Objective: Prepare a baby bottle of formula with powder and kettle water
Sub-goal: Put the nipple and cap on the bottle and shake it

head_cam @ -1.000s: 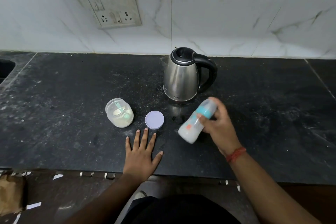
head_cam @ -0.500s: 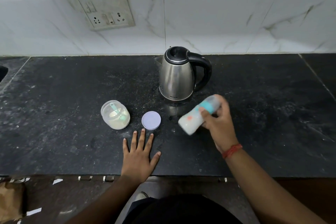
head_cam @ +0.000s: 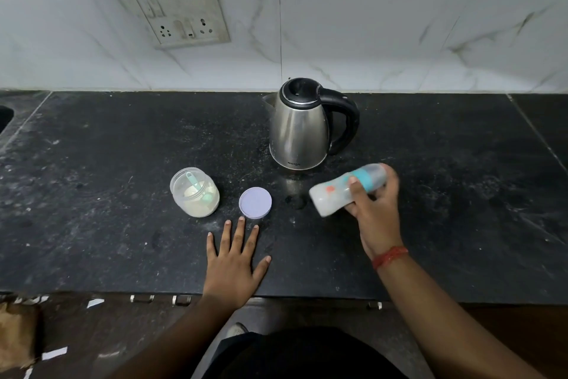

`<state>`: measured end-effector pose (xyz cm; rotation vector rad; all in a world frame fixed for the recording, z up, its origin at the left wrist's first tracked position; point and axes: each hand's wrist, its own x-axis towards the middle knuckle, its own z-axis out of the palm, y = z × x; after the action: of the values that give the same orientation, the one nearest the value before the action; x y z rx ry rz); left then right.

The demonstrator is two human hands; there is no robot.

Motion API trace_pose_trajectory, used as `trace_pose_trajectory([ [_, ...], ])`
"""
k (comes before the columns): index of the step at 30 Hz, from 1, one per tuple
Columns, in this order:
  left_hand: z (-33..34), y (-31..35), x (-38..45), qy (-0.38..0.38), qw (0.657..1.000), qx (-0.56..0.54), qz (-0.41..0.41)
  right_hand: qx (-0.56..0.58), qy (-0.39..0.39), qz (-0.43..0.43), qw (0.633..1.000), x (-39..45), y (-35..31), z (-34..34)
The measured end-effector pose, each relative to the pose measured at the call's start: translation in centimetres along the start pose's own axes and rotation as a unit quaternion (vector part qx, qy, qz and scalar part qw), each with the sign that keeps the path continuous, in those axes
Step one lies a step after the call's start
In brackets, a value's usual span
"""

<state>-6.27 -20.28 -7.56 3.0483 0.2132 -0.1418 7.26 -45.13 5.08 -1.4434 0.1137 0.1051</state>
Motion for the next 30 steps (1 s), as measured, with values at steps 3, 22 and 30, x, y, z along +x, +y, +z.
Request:
trace_pose_trajectory([
  [3, 0.1, -0.1, -0.1, 0.003, 1.000, -0.005, 0.003, -0.096, -0.130, 0.003, 0.987, -0.5, 0.1, 0.5],
  [22, -0.3, 0.0, -0.1, -0.001, 1.000, -0.001, 0.001, -0.032, -0.027, -0.011, 0.999, 0.8, -0.4, 1.3],
  [30, -0.3, 0.1, -0.1, -0.002, 1.000, -0.005, 0.002, -0.010, -0.019, 0.012, 1.000, 0.2, 0.2, 2.1],
])
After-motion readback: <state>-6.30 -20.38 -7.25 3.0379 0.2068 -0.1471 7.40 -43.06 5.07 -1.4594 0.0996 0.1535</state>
